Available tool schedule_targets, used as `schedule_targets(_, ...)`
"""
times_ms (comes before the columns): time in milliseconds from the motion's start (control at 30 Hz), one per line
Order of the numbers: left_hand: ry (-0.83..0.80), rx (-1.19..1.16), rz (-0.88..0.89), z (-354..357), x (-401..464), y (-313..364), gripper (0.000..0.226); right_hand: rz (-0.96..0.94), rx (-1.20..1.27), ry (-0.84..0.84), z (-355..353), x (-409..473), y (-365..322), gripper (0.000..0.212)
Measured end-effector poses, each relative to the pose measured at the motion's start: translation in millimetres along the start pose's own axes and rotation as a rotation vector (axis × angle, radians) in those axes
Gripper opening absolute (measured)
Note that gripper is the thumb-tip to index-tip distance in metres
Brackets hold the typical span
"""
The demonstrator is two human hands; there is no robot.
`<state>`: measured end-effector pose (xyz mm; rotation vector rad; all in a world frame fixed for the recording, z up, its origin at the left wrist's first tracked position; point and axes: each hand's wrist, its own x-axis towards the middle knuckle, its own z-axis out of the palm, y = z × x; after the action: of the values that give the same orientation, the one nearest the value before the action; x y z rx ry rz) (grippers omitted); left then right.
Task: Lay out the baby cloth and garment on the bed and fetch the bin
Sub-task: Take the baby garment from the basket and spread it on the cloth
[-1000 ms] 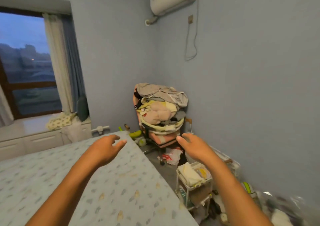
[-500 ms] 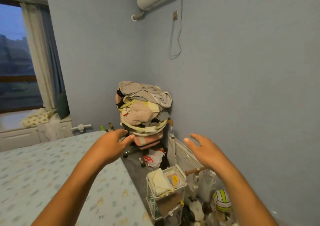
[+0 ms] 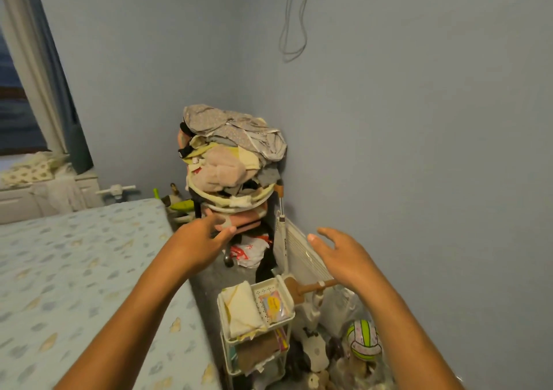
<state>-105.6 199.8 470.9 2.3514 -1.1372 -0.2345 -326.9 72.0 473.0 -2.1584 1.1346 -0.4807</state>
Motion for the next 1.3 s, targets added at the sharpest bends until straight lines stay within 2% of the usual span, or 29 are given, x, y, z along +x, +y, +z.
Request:
schedule_targets(267,0.081,0.047,-0.187,75,52,32,0.051,-0.112,0.026,-0.149,0,111,67,0.048)
schedule_targets(467,0.059,0.044,-0.344,131,85,9,0.050,-0.103,0.041,-0.316,49,182,102,0.052)
schedule_targets(767,-0.050,-0.046,-0.556,261,165,-90,0.051,0.000,-0.044,-0.585,199,283,167,0.051)
schedule_targets(1033,-0.247,-0.118,-0.718,409,223,-167,0.055,0.137,-0.040,-0.820,347,330,251,0.045)
schedule_targets(1300,-0.341,-0.143,-0.884,517,239,-217,0.064,0.136,0.022,-0.924,458,350,311,0.060)
